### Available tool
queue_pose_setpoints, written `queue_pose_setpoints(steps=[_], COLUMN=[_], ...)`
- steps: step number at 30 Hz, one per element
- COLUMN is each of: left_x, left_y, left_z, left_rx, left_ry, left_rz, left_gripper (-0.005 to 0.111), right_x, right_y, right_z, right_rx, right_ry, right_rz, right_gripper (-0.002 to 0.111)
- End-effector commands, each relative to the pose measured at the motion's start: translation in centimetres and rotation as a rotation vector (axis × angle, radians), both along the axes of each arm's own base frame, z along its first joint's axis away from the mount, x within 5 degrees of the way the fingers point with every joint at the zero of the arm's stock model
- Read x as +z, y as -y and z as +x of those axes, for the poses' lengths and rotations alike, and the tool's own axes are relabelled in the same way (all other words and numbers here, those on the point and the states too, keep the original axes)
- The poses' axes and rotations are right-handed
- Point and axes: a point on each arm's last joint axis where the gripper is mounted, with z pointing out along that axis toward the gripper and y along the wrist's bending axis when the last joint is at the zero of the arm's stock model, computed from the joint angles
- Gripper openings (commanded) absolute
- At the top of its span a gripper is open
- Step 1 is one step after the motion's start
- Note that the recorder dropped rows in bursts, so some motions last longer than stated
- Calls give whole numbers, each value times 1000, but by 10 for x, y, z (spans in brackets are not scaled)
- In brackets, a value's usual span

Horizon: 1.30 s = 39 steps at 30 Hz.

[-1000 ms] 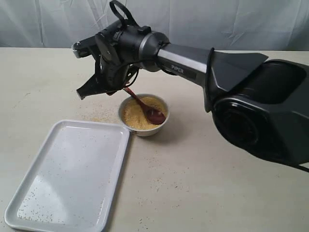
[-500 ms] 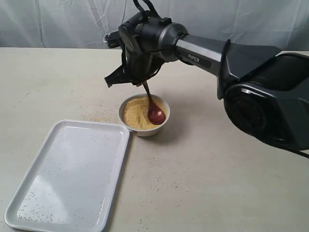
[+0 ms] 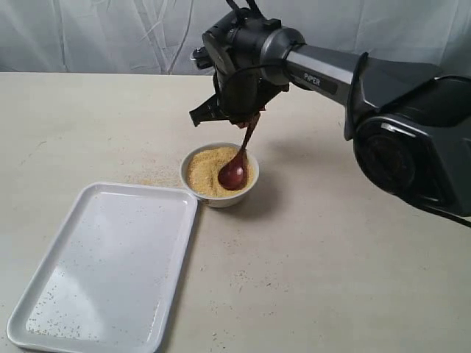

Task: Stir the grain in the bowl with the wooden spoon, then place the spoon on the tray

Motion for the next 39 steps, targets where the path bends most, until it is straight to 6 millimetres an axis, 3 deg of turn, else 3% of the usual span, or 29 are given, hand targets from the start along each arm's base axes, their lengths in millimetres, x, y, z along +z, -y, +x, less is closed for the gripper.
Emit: queue_pose_setpoints(steps=[1,11,15,21,25,27,28,31,35,39], left_x=[0,0,0,0,0,0,0,0,0,0], left_y=[0,0,0,0,0,0,0,0,0,0], left_z=[0,0,0,0,0,0,0,0,0,0], left_rx=[0,0,-1,-1,-1,-1,-1,-1,-1,-1], left_ry=[18,18,20,20,20,20,20,20,20,20], left_rz=[-6,-6,-6,-6,-6,-6,-6,-6,-6,-6], left_gripper=[0,0,0,0,0,0,0,0,0,0], right_x=[3,2,21,68,91,93,85,82,59,35], right_y=[8,16,11,5,2,7,12,31,68,97], right_z=[2,-6,-11,-21,-37,-51,-61,-98,-155,-191], right_rx=[-32,-73,-89,-34,16,20,7,-51,-131,-205], right_ry=[0,-79,-85,-34,44,124,140,308,600,682], right_rz=[-56,-135,-33,149,366,505,551,773,1050,1380], right_gripper=[0,0,0,0,0,0,0,0,-1,-1])
